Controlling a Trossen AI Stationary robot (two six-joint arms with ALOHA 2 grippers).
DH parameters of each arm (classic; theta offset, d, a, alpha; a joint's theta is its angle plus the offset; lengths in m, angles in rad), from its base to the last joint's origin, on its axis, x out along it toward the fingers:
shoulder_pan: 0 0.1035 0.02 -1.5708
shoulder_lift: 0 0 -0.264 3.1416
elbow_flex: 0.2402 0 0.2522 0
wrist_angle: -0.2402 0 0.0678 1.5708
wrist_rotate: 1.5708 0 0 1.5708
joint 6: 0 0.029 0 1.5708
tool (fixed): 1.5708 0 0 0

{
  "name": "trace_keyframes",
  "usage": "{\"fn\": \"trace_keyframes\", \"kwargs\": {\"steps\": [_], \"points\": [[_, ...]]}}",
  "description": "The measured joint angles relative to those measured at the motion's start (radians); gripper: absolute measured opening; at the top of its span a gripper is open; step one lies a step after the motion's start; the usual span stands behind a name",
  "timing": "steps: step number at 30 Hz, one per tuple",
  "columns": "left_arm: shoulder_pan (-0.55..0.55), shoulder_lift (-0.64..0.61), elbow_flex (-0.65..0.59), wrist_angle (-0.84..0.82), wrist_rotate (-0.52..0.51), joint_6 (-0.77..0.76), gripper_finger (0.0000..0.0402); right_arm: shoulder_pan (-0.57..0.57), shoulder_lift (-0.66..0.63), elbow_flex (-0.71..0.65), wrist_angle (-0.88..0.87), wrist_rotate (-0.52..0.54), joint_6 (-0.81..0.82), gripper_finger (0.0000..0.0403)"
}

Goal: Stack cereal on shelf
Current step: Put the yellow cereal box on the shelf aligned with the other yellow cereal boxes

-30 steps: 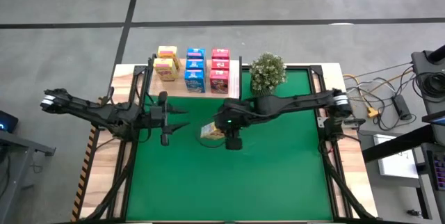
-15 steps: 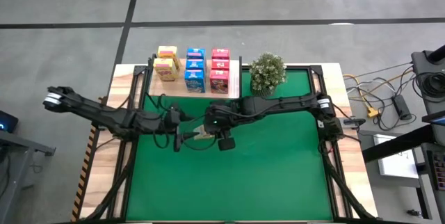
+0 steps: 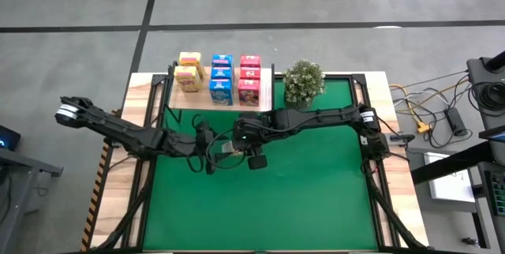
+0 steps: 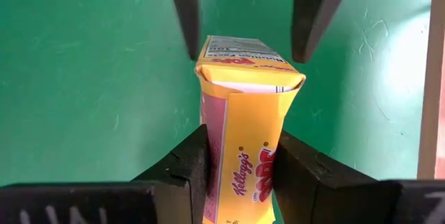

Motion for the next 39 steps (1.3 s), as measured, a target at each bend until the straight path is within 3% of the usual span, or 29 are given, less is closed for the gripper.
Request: {"fn": "trace_keyframes", "kwargs": {"steps": [13,24,28,33,39], "points": [[-0.004,0.112,0.000,0.093,-0.016,0.040,0.0250,0.000,0.000,0.000,0.008,-0.001,-0.001,0.0118],[-0.006,0.121,0.000,0.104,-0.032,0.056,0.0141,0.000,-0.002,0.000,0.019,0.002,-0.001,0.0168],[-0.006,0.116,0.000,0.104,-0.032,0.055,0.0122,0.000,-0.008,0.007,0.006,0.000,-0.001,0.0191],[-0.006,0.074,0.000,0.075,-0.033,0.094,0.0131,0.000,-0.049,0.050,-0.046,-0.001,-0.002,0.0200],[-0.006,-0.116,0.000,-0.078,-0.040,0.136,0.0141,0.000,-0.171,0.044,-0.089,-0.001,0.007,0.0201]]}}
